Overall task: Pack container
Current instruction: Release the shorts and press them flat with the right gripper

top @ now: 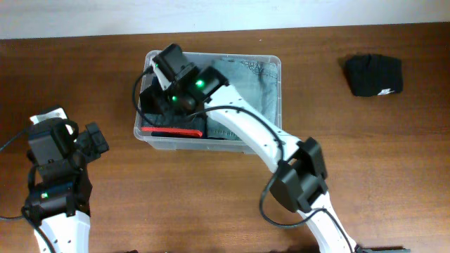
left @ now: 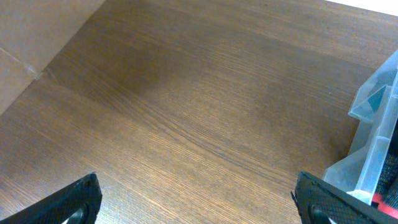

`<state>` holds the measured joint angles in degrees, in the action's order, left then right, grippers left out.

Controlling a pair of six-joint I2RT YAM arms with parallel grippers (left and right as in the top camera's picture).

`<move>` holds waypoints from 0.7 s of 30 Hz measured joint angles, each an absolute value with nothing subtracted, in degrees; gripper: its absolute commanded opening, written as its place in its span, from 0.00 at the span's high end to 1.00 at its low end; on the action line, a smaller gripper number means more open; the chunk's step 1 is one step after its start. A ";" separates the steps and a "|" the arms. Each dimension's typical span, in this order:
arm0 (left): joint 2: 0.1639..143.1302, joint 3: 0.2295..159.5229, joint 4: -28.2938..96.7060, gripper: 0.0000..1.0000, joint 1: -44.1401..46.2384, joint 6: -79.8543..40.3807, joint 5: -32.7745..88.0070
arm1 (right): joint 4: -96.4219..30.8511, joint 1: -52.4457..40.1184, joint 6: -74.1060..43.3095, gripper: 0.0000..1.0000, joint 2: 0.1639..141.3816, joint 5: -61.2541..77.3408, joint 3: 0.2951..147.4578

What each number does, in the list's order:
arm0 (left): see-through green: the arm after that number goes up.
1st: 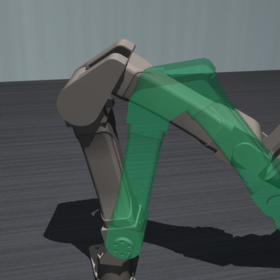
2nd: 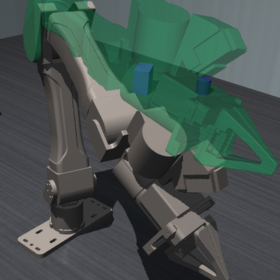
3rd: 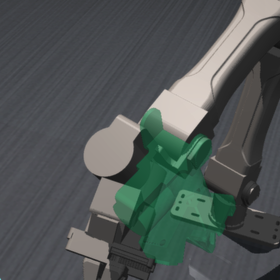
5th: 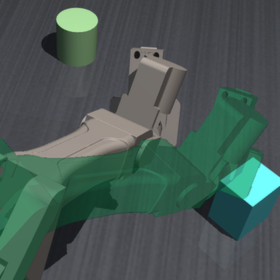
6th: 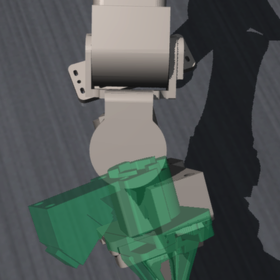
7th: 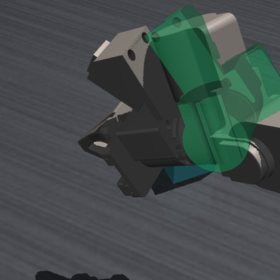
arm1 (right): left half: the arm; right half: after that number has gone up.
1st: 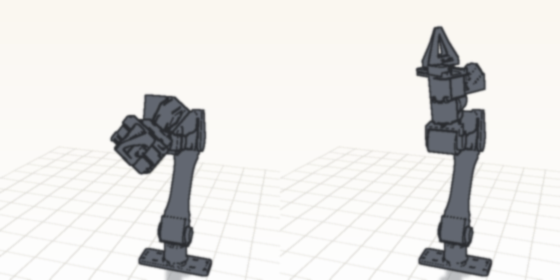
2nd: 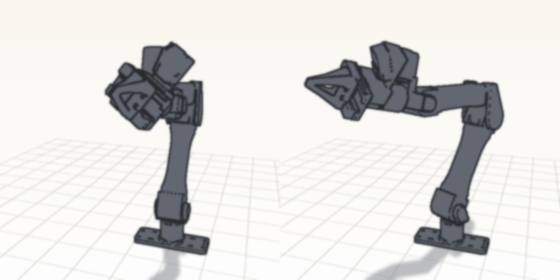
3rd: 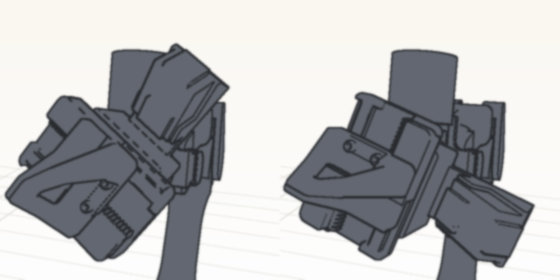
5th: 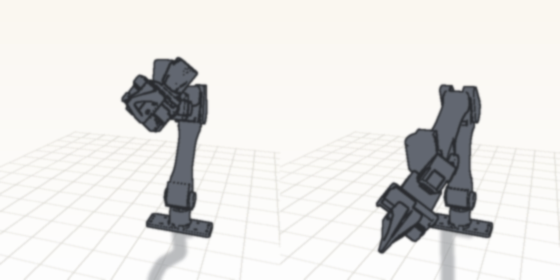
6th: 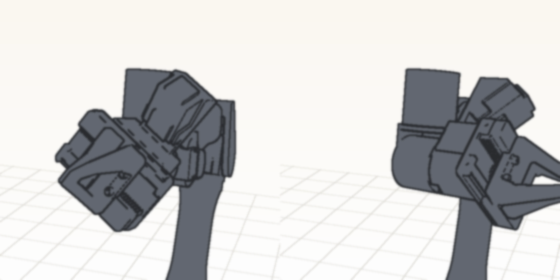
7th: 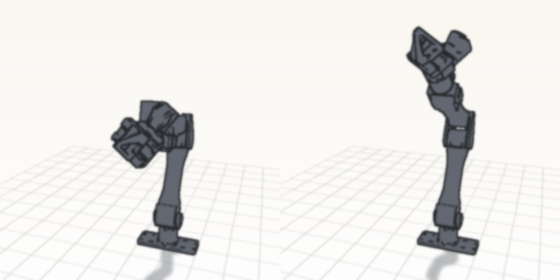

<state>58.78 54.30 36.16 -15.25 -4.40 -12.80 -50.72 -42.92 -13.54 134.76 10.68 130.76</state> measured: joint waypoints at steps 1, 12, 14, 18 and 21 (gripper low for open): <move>58.78 54.30 36.16 0.01 -15.25 -4.40 -12.80 | -50.74 -42.98 -13.56 0.94 135.31 10.68 130.76; 58.78 54.30 36.16 0.01 -15.25 -4.40 -12.80 | -51.96 -42.96 -13.52 0.96 137.21 9.74 130.78; 58.78 54.30 36.16 0.01 -15.25 -4.38 -12.80 | -52.42 -42.87 -13.56 0.96 136.73 8.14 130.78; 58.78 54.30 36.16 0.01 -15.25 -4.40 -12.80 | -52.75 -41.98 -13.56 0.95 134.10 4.23 130.78; 58.78 54.30 36.16 0.00 -15.25 -4.40 -12.80 | -52.97 -40.03 -13.54 0.95 131.61 2.15 130.96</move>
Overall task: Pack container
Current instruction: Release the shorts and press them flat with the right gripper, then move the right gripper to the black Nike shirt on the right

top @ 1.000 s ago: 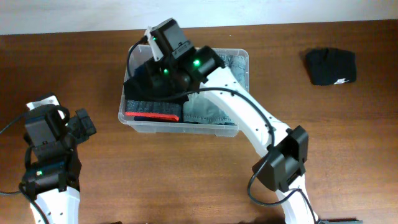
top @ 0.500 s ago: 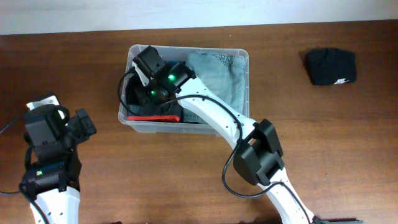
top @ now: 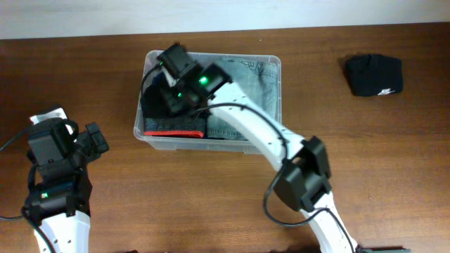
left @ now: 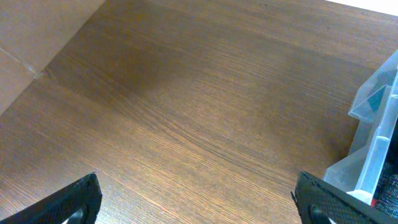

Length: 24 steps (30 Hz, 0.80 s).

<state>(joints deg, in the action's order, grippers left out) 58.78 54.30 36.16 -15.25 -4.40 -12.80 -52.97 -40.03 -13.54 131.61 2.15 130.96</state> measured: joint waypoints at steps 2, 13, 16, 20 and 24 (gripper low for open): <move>58.78 54.30 36.16 0.01 -15.25 -4.40 -12.80 | -54.06 -37.93 -13.54 0.95 130.30 1.19 131.48; 58.78 54.30 36.16 0.01 -15.25 -4.40 -12.80 | -57.47 -32.29 -13.52 0.95 131.66 1.85 131.76; 58.78 54.30 36.16 0.01 -15.25 -4.40 -12.80 | -57.49 -32.62 -13.52 0.95 133.80 4.08 131.76; 58.78 54.30 36.16 0.01 -15.25 -4.38 -12.80 | -58.37 -32.99 -13.54 0.96 136.22 5.43 131.76; 58.78 54.30 36.16 0.01 -15.25 -4.38 -12.80 | -59.09 -33.12 -13.54 0.96 136.90 5.52 131.79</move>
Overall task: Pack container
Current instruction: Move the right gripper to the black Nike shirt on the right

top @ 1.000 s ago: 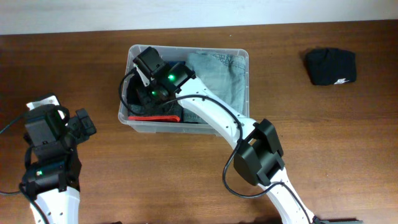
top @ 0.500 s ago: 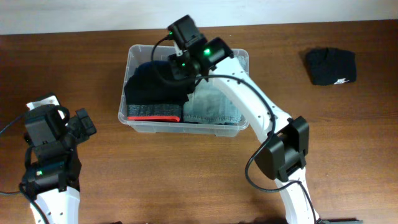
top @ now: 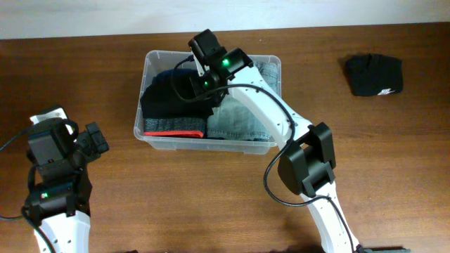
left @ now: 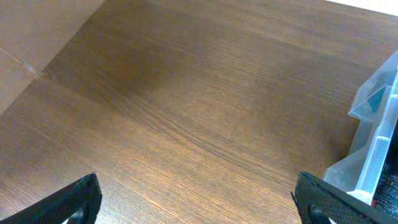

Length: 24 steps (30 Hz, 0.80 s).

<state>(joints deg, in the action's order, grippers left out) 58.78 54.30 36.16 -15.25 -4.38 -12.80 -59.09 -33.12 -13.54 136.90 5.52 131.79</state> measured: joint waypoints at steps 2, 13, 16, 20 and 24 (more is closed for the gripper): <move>58.78 54.30 36.16 0.01 -15.25 -4.38 -12.80 | -59.22 -33.12 -13.54 0.96 136.90 5.41 131.79; 58.78 54.30 36.16 0.01 -15.25 -4.38 -12.80 | -68.38 -33.78 -13.52 0.13 131.74 -12.84 135.94; 58.78 54.30 36.16 0.01 -15.25 -4.38 -12.80 | -69.73 -33.06 -13.54 0.01 127.48 -18.26 137.56; 58.78 54.30 36.16 0.01 -15.25 -4.38 -12.80 | -72.69 -29.04 -14.41 0.01 119.70 -22.72 138.91; 58.78 54.30 36.16 0.01 -15.25 -4.38 -12.80 | -78.61 -19.51 -18.41 0.01 113.95 -24.12 139.63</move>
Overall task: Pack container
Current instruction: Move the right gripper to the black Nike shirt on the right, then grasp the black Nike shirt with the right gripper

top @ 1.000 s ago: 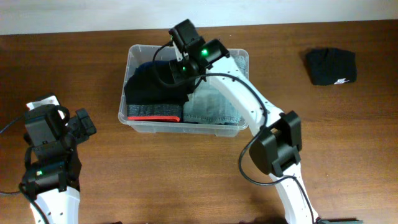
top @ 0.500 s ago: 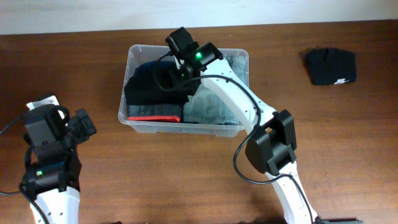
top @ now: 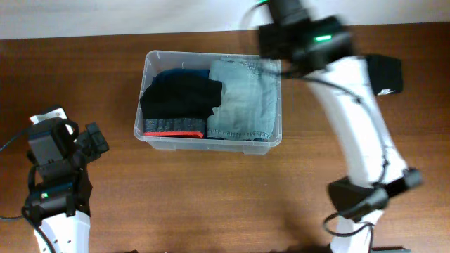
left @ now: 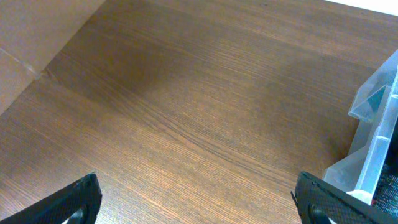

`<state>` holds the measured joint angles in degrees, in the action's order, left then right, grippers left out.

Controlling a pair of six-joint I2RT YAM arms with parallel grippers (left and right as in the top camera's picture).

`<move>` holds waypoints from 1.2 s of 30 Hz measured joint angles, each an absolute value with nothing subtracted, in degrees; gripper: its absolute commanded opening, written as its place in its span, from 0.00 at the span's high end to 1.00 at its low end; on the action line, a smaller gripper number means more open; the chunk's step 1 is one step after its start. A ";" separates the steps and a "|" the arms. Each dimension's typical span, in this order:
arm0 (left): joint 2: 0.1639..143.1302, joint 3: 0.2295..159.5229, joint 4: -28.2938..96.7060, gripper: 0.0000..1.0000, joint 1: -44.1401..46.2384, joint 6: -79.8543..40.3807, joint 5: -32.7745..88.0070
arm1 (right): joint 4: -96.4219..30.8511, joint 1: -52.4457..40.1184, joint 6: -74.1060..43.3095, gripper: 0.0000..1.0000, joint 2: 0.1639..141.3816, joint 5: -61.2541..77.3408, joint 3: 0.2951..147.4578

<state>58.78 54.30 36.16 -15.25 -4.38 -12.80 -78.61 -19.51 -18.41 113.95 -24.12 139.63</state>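
A clear plastic container (top: 277,98) sits at the table's back centre. A dark folded garment with a red band (top: 179,102) fills its left half and folded jeans (top: 244,102) fill its right half. A black garment (top: 389,73) lies on the table at the far right, partly covered by my right arm. My right gripper (top: 283,28) is blurred, up beyond the container's back right corner; its jaws cannot be made out. My left gripper (left: 199,200) is open over bare wood left of the container, also visible as the left gripper (top: 95,140) from overhead.
The container's clear corner (left: 373,124) stands at the right edge of the left wrist view. A wall runs along the table's back edge (top: 105,35). My right arm (top: 358,126) spans the table's right half.
My right gripper was over the container's back middle and is now outside it, past the back right corner. The clothes in the container lie as before. The left arm has not moved.
My right gripper was first down on the dark garment in the container's left half, and was still over it a moment later. Then it was at the container's back middle with the garment lying flat. Now it is clear of the container.
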 measured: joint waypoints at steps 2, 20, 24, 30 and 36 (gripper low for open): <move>58.78 54.30 36.16 0.01 -15.25 -4.38 -12.80 | -80.93 -13.76 -19.86 0.01 112.95 -23.33 139.74; 58.78 54.30 36.16 0.01 -15.25 -4.38 -12.80 | -79.46 32.36 -22.55 0.01 117.51 21.93 126.56; 58.78 54.30 36.16 0.01 -15.25 -4.40 -12.80 | -71.11 34.85 -22.61 0.02 117.51 28.82 120.62; 58.78 54.30 36.14 0.01 -15.25 -4.38 -12.80 | -56.10 36.60 -24.93 0.01 117.51 39.07 109.67; 58.78 54.30 36.16 0.01 -15.25 -4.40 -12.80 | -44.84 36.97 -28.71 0.01 117.60 41.58 101.12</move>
<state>58.78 54.30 36.16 -15.25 -4.40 -12.80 -44.84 36.97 -28.71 117.60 41.58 101.12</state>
